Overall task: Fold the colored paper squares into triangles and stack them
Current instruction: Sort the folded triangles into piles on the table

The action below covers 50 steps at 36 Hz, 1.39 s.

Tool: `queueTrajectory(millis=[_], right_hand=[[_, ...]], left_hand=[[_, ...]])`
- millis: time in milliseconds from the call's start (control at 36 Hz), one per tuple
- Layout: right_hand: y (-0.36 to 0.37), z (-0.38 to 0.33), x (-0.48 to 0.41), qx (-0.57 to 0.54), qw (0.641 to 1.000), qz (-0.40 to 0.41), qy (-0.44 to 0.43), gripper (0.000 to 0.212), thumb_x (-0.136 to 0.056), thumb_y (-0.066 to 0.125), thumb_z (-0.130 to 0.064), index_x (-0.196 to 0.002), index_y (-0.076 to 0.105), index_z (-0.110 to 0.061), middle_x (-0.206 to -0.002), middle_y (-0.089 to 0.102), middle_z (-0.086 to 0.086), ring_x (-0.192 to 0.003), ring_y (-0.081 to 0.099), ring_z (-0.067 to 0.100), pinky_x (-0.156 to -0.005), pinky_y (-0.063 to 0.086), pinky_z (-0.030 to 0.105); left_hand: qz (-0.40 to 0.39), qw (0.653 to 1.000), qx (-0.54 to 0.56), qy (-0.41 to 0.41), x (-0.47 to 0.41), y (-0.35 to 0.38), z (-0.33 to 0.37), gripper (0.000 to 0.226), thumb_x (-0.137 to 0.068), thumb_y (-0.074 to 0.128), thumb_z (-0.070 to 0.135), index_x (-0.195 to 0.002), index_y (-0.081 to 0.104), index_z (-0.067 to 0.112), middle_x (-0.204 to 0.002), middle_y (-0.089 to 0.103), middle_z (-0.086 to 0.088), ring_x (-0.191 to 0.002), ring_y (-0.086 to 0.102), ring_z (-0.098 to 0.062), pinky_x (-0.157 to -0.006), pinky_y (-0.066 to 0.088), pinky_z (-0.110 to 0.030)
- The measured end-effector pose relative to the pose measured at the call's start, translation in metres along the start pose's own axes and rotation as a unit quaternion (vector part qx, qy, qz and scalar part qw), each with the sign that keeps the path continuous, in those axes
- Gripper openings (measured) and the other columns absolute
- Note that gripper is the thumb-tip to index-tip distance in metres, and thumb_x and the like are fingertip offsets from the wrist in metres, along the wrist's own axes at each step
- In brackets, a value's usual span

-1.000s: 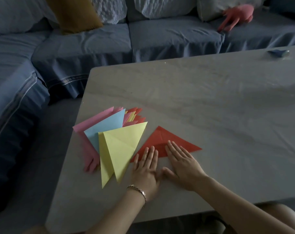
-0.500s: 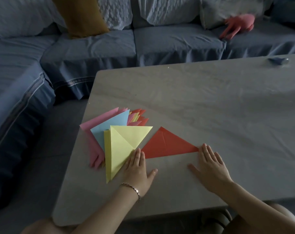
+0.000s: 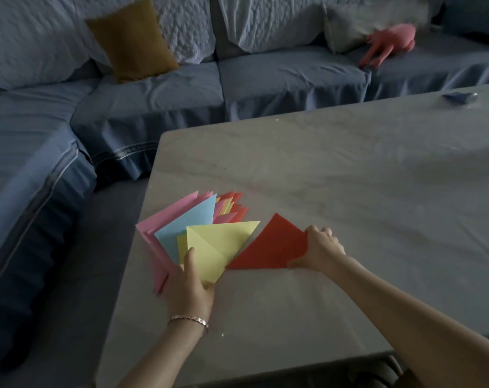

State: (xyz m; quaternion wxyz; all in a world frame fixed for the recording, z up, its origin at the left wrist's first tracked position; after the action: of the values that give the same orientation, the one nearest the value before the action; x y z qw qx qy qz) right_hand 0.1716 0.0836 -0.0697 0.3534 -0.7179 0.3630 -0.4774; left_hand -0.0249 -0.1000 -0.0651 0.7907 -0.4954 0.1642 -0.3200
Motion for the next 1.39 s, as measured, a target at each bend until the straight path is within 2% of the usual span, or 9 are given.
queueTrajectory(millis=[139, 472, 694, 861, 917, 1111, 1194, 1278, 1389], right_hand=[[-0.004, 0.030, 0.000, -0.138, 0.990, 0.039, -0.017, 0.022, -0.088, 0.056, -0.021, -0.100, 0.063, -0.004, -0.105, 0.063, 0.018, -0.096, 0.058, 0.031, -0.068, 0.039, 0.026], [-0.070, 0.143, 0.002, -0.040, 0.966, 0.205, 0.155, 0.047, -0.087, 0.040, -0.007, -0.133, 0.040, -0.011, -0.132, 0.043, 0.020, -0.123, 0.039, 0.035, -0.101, 0.029, 0.041], [-0.035, 0.069, 0.036, -0.048, 0.936, 0.314, -0.150, 0.044, -0.073, 0.050, 0.000, -0.117, 0.058, 0.000, -0.124, 0.054, 0.023, -0.116, 0.048, 0.044, -0.099, 0.035, 0.051], [0.030, 0.000, 0.070, 0.032, 0.917, 0.247, -0.311, 0.046, -0.087, 0.036, -0.029, -0.123, 0.058, -0.009, -0.134, 0.052, 0.009, -0.127, 0.045, 0.027, -0.110, 0.025, 0.034], [0.053, -0.009, 0.072, 0.105, 0.916, 0.206, -0.328, 0.049, -0.089, 0.033, -0.034, -0.129, 0.052, -0.012, -0.137, 0.049, 0.005, -0.129, 0.042, 0.022, -0.108, 0.020, 0.033], [0.071, -0.004, 0.066, 0.192, 0.927, 0.101, -0.305, 0.062, -0.098, 0.008, -0.044, -0.133, 0.048, -0.010, -0.137, 0.049, 0.004, -0.131, 0.037, 0.015, -0.107, 0.015, 0.031], [0.070, 0.003, 0.065, 0.202, 0.930, 0.102, -0.290, 0.072, -0.095, 0.014, -0.056, -0.131, 0.049, -0.006, -0.137, 0.049, 0.008, -0.129, 0.040, 0.016, -0.105, 0.019, 0.030], [0.065, 0.013, 0.065, 0.212, 0.932, 0.106, -0.273, 0.079, -0.093, 0.014, -0.062, -0.128, 0.051, -0.002, -0.135, 0.050, 0.011, -0.127, 0.045, 0.018, -0.104, 0.022, 0.033], [0.060, 0.034, 0.062, 0.238, 0.933, 0.094, -0.254, 0.082, -0.094, 0.011, -0.060, -0.128, 0.048, 0.003, -0.136, 0.048, 0.016, -0.126, 0.045, 0.025, -0.105, 0.019, 0.033]], left_hand=[[0.010, 0.991, 0.131, -0.006, 0.005, -0.004, 0.010, 0.058, -0.081, 0.060, -0.001, -0.134, 0.039, 0.012, -0.123, 0.053, -0.017, -0.111, 0.051, -0.034, -0.085, 0.042, -0.036], [-0.150, 0.955, 0.216, 0.138, 0.011, 0.010, 0.068, 0.044, -0.087, 0.056, 0.001, -0.122, 0.049, 0.028, -0.097, 0.057, 0.008, -0.095, 0.054, -0.003, -0.071, 0.037, -0.004], [-0.178, 0.962, 0.136, 0.159, 0.004, 0.041, 0.088, 0.045, -0.089, 0.047, 0.000, -0.130, 0.044, 0.020, -0.108, 0.050, 0.002, -0.112, 0.051, -0.015, -0.083, 0.037, -0.016], [0.010, 0.966, 0.039, 0.254, 0.018, 0.057, 0.083, 0.054, -0.076, 0.063, -0.004, -0.122, 0.040, 0.012, -0.123, 0.054, -0.024, -0.117, 0.051, -0.037, -0.094, 0.044, -0.038], [0.024, 0.941, 0.021, 0.337, 0.033, 0.066, 0.086, 0.033, -0.094, 0.038, 0.008, -0.127, 0.040, 0.009, -0.130, 0.053, -0.020, -0.124, 0.043, -0.028, -0.102, 0.034, -0.030], [-0.117, 0.921, -0.116, 0.353, 0.036, 0.089, 0.064, 0.061, -0.078, 0.030, 0.024, -0.135, 0.035, 0.001, -0.137, 0.043, -0.006, -0.121, 0.051, -0.019, -0.105, 0.031, -0.026], [-0.134, 0.912, -0.159, 0.353, 0.040, 0.091, 0.056, 0.067, -0.092, 0.000, 0.047, -0.141, 0.015, 0.004, -0.150, 0.018, -0.009, -0.138, 0.024, -0.026, -0.109, 0.012, -0.040], [-0.170, 0.887, -0.194, 0.382, 0.046, 0.085, 0.053, 0.085, -0.063, -0.034, 0.066, -0.135, -0.024, 0.022, -0.145, -0.029, 0.002, -0.136, -0.026, -0.017, -0.110, -0.015, -0.029], [-0.160, 0.882, -0.222, 0.384, 0.047, 0.078, 0.047, 0.072, -0.071, -0.025, 0.066, -0.135, -0.027, 0.032, -0.147, -0.029, 0.004, -0.137, -0.025, -0.016, -0.113, -0.015, -0.030]])
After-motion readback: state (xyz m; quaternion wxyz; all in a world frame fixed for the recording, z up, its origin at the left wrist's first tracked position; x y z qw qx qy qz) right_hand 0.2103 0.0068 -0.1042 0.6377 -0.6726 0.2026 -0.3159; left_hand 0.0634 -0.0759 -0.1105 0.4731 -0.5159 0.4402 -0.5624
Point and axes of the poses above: each hand's wrist, its own x-axis away from the middle knuckle, its own y-axis out of the palm, z = x × y, the point moved 5 cm from there along -x, towards the middle knuckle
